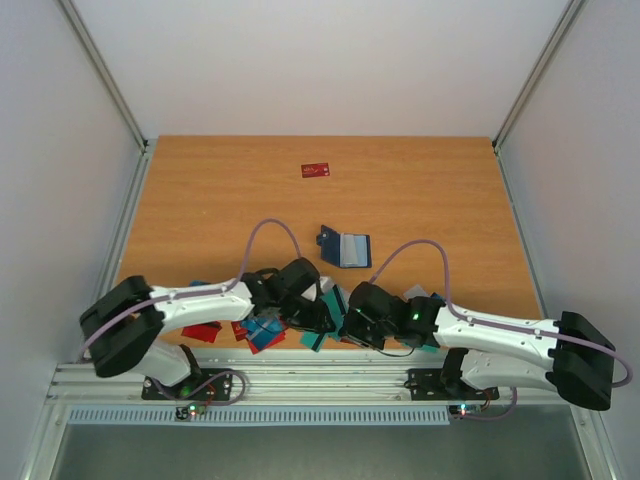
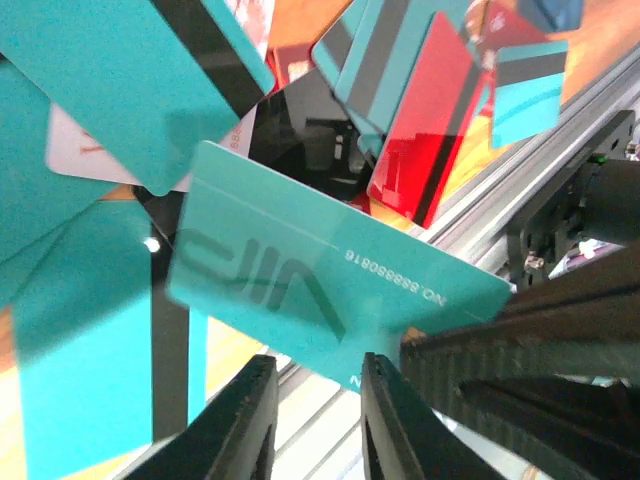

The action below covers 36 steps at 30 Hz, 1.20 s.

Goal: Put the credit cards into the card holder

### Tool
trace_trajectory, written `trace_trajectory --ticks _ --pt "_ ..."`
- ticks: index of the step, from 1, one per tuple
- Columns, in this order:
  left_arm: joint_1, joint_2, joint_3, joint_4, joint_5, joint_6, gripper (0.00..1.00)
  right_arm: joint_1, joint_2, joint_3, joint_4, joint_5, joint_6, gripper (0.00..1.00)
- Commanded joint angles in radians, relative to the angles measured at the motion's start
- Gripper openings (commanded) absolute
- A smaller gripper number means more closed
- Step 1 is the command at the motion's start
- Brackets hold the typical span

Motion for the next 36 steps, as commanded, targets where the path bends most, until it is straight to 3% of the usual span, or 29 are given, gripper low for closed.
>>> trace_trajectory --ticks 1,9,13,18,24,28,33,36 --pt "-0.002 -0.144 0.071 -0.153 -0.115 0.009 0.27 -0.012 -0.047 0.069 -0.111 0.024 -0.067 0.01" --pt "0.061 -0.411 0.16 -0.381 -0.321 -0.027 0.4 -0.175 -0.148 0.173 -0.204 -0.03 -0.166 0.01" --pt "0.106 -0.502 0.18 -0.37 -0.358 -0.125 0.46 -0.311 -0.162 0.245 -0.196 -0.133 -0.23 0.01" --pt "0.111 -0.502 0.262 -0.284 -0.376 -0.225 0.5 -0.442 -0.134 0.371 -0.136 -0.247 -0.263 0.01" --pt "0.117 -0.487 0.318 -0.026 -0.403 -0.395 0.52 -0.536 -0.088 0.535 -0.007 -0.324 -0.194 0.01" --pt "0.144 -0.456 0.324 0.165 -0.389 -0.413 0.6 -0.579 -0.046 0.605 0.085 -0.363 -0.132 0.01" --pt "0.227 -0.413 0.286 0.432 -0.321 -0.42 0.61 -0.595 -0.011 0.607 0.274 -0.395 -0.005 0.01" --pt "0.275 -0.365 0.288 0.555 -0.263 -0.45 0.6 -0.595 0.001 0.64 0.295 -0.398 0.014 0.01"
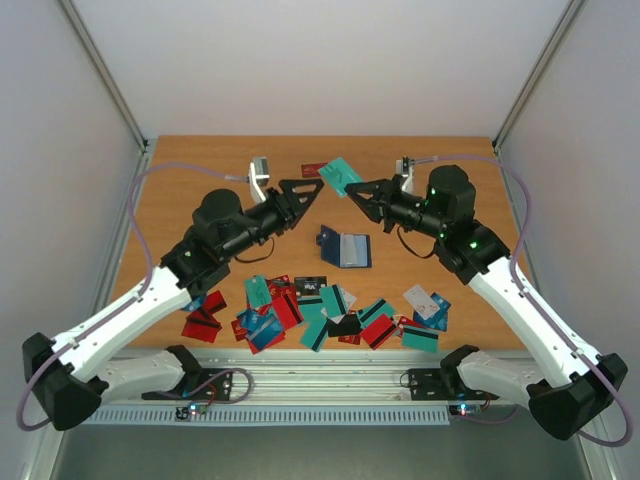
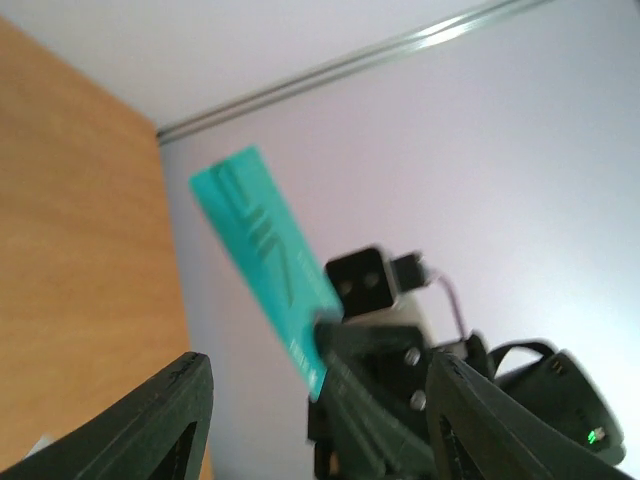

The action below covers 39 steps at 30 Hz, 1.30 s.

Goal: Put the credit cards into the card holder

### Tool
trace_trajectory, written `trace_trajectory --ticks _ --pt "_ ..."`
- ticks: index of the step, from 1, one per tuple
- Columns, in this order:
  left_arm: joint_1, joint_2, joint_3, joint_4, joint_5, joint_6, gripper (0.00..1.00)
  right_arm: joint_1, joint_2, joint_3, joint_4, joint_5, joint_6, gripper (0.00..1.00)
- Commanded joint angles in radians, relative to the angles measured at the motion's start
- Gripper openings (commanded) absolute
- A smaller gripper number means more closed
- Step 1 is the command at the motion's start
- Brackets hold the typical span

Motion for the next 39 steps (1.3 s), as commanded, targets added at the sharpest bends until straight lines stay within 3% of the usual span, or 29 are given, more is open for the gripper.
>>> trace_trajectory --ticks 1,16,26,28,29,30,33,34,39 --pt "0.059 0.063 -0.005 0.336 0.075 -0.048 0.58 -0.006 0.02 0.062 0.11 -0.038 0.08 0.01" --pt "0.109 0.208 0.088 0.437 0.152 -0.116 0.39 -0.007 0.067 0.076 0.215 -0.054 0.089 0.01" --pt "0.115 0.24 0.102 0.445 0.162 -0.131 0.02 -0.012 0.069 0.068 0.247 -0.068 0.088 0.01" --pt "0.114 0.241 0.099 0.439 0.158 -0.135 0.0 -0.013 0.068 0.07 0.236 -0.074 0.073 0.01" --pt "0.115 0.239 0.097 0.434 0.155 -0.135 0.0 -0.015 0.065 0.073 0.211 -0.075 0.059 0.04" --pt "0.116 0.236 0.091 0.429 0.151 -0.136 0.0 -0.021 0.061 0.075 0.159 -0.076 0.042 0.13" --pt "0.131 0.219 0.081 0.36 0.157 -0.109 0.0 -0.09 0.052 0.094 -0.041 -0.105 -0.035 0.55" --pt "0.142 0.212 0.084 0.303 0.169 -0.09 0.0 -0.127 0.054 0.101 -0.128 -0.12 -0.071 0.63" --pt "0.168 0.189 0.108 -0.093 0.199 0.156 0.0 -0.268 0.11 0.143 -0.51 -0.155 -0.403 0.72"
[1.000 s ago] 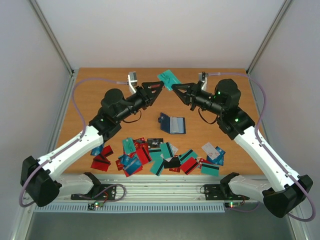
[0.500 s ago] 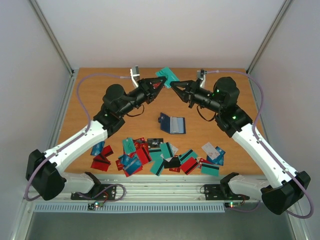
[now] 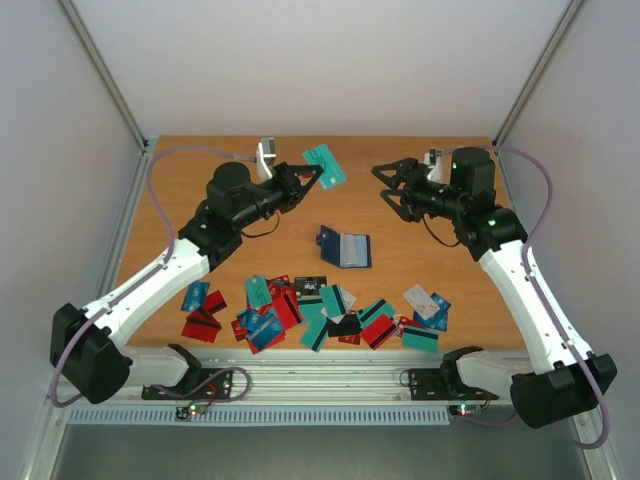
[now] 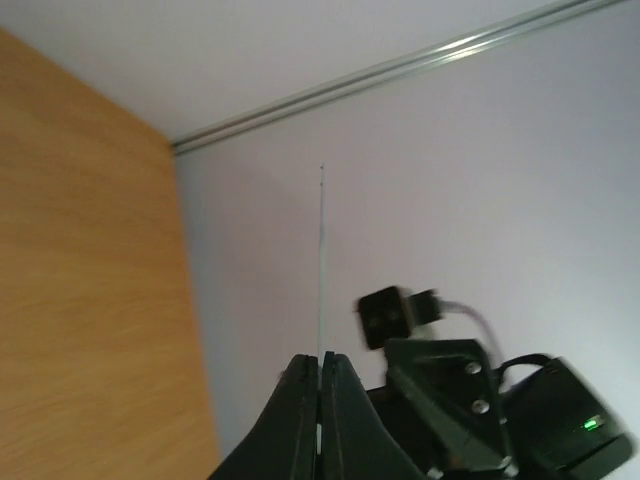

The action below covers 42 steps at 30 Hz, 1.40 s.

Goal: Put the credit cards into the card holder

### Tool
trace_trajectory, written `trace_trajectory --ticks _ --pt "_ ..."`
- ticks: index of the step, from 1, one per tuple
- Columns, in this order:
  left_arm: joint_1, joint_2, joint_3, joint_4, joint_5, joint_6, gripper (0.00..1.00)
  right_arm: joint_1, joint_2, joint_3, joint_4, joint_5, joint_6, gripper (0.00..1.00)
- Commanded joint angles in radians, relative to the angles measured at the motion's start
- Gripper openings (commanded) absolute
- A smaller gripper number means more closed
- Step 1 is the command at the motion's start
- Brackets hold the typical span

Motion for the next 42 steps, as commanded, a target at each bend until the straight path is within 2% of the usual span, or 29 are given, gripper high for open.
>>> trace_trajectory --ticks 1,3,8,11,17,23,27,34,42 --pt "0.015 -0.018 0.034 -0.362 0.034 0.277 0.0 -0.08 0.054 0.051 -0.41 -0.028 -0.381 0.72" --pt "0.016 0.015 0.052 -0.463 0.064 0.368 0.0 -0.083 0.081 0.036 -0.484 0.011 -0.482 0.73" --pt "0.016 0.136 0.123 -0.593 0.2 0.539 0.0 -0.088 0.148 -0.038 -0.496 0.004 -0.612 0.74" --pt "0.018 0.219 0.166 -0.637 0.249 0.624 0.0 -0.088 0.206 -0.072 -0.446 -0.024 -0.641 0.74" --pt "0.034 0.417 0.279 -0.705 0.352 0.687 0.0 -0.088 0.297 -0.093 -0.349 -0.084 -0.638 0.73" --pt "0.033 0.568 0.404 -0.883 0.305 0.819 0.0 -0.088 0.374 -0.106 -0.299 -0.113 -0.632 0.73" --pt "0.033 0.63 0.444 -0.94 0.276 0.857 0.0 -0.088 0.425 -0.104 -0.266 -0.136 -0.625 0.73" --pt "0.034 0.665 0.411 -0.994 0.165 0.923 0.0 -0.087 0.541 -0.076 -0.23 -0.173 -0.649 0.72" --pt "0.033 0.673 0.39 -1.021 0.111 0.958 0.0 -0.088 0.662 -0.012 -0.216 -0.2 -0.664 0.7"
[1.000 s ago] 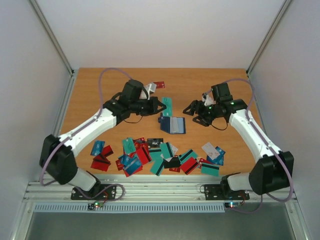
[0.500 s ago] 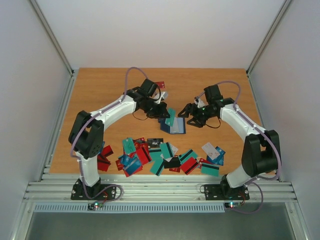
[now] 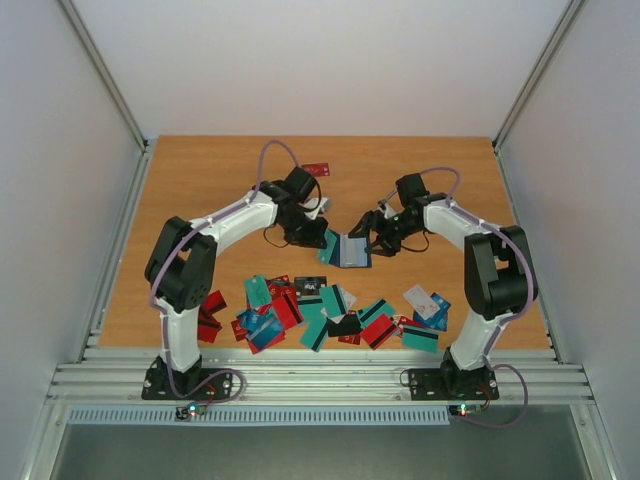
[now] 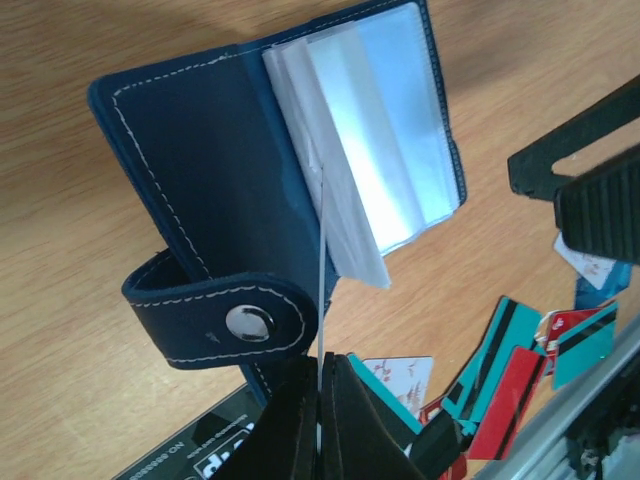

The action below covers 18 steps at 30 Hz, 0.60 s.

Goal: Put the credit cards into the card holder

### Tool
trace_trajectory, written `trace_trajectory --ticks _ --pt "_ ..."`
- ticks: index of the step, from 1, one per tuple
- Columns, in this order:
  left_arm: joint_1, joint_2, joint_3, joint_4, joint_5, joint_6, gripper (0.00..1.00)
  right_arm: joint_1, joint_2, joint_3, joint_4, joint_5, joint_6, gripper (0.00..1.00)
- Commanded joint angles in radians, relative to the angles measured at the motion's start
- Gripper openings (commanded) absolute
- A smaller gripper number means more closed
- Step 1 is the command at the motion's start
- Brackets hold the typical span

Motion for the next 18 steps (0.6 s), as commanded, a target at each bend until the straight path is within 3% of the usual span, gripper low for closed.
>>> trace_trajectory --ticks 1,18 --pt "0.007 0.011 -0.021 -0.022 -0.049 0.047 0.0 -0.003 0.048 0.053 0.027 -0.031 -0.028 0.7" --pt "0.006 0.055 -0.029 -0.012 -0.045 0.041 0.0 -0.002 0.129 0.061 0.026 0.028 -0.074 0.66"
